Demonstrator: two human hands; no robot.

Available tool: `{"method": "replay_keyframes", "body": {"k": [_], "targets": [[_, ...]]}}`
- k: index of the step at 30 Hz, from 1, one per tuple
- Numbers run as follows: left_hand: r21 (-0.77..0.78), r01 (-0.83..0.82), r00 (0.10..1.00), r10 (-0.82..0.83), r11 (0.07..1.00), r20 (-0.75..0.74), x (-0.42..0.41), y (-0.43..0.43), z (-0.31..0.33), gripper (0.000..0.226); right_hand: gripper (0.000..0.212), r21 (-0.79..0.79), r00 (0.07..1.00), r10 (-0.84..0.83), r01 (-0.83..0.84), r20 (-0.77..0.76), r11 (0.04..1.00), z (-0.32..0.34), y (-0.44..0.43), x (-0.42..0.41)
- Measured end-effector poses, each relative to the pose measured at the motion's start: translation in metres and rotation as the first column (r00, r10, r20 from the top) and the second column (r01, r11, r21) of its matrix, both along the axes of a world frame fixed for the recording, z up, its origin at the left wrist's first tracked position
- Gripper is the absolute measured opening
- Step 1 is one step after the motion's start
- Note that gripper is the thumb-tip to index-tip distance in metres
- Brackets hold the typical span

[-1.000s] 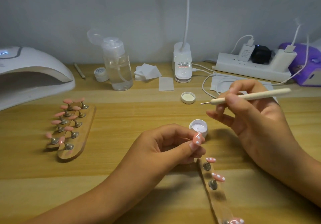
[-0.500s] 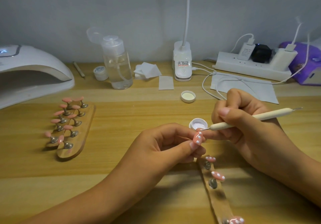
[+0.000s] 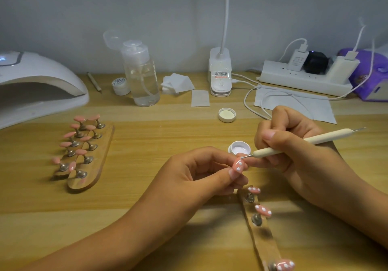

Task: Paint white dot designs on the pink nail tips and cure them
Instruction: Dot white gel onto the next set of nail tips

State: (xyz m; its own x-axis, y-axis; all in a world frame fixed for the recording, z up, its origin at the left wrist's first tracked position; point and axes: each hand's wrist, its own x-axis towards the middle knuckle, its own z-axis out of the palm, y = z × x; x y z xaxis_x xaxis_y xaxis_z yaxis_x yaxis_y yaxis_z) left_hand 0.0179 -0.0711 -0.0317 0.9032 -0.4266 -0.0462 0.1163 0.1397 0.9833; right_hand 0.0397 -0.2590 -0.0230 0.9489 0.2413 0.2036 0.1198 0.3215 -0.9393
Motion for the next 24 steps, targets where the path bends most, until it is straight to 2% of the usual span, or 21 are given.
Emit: {"method": "replay_keyframes", "body": {"k": [18, 24], "targets": [[0.015, 0.019, 0.999, -0.019, 1.000, 0.030, 0.0011, 0.0019, -0.0045, 0.016, 0.022, -0.011, 0.999, 0.031, -0.031, -0.005, 0.999, -0.0026, -0.0022, 0.0019], [0.017, 0.025, 0.998, -0.026, 1.000, 0.051, 0.0017, 0.0019, -0.0052, 0.016, 0.018, 0.035, 0.999, 0.029, -0.028, -0.032, 0.999, -0.0030, -0.0030, 0.0026]]}}
